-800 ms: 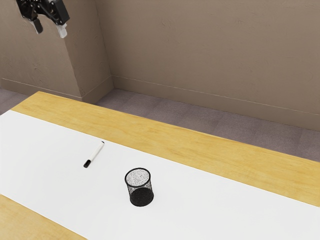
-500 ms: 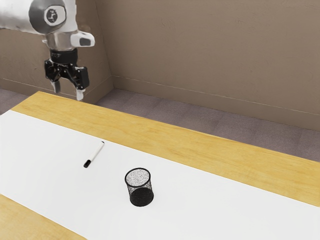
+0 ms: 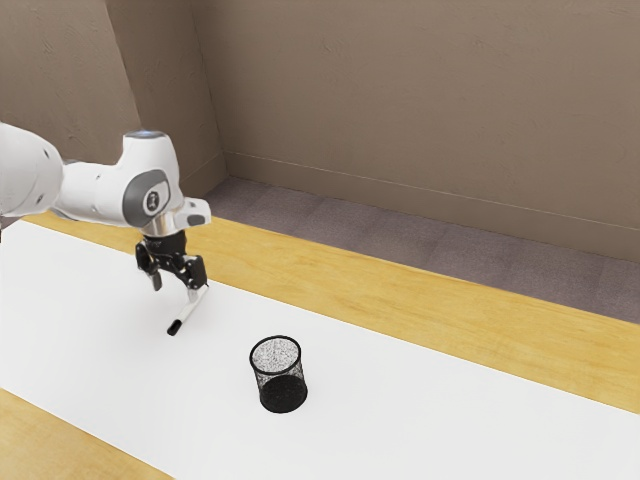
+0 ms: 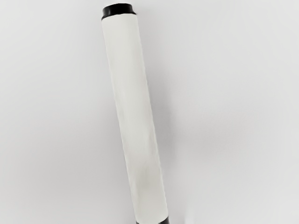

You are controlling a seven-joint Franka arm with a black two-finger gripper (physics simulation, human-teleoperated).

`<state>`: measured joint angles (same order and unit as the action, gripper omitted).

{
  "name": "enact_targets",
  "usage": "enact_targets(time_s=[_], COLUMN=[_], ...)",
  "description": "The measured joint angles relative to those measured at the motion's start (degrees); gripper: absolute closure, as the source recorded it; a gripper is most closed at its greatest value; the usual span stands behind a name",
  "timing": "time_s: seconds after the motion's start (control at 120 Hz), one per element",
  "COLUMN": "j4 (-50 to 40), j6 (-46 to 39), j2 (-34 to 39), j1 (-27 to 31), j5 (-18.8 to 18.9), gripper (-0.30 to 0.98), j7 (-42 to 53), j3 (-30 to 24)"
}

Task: Put the marker into the pen holder.

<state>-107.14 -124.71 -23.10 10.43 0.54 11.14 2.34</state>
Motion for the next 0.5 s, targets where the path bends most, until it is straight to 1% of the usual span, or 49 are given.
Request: enact_targets(time_s=[0.092,0.175,0.342,0.408,0.5], j4=[0.13,0.11,0.09,3.38,5.31], j6=[-2.35,-3.76,-6.28,-6.91,-7.43], j2=[-1.09,-2.41,-3.75,-6.48,-7.69], j1=[-0.3,-0.31,-0.59,-1.35,-1.35], j5=[-3.51,-5.02,-2.84,-2.39,-2.07], gripper=[0.0,0.0,0.0,0.0,0.0], j7=[0.72,1.32,2.45,3.07,3.85], j3=[0.1,0.3,0.57,1.7,2.26])
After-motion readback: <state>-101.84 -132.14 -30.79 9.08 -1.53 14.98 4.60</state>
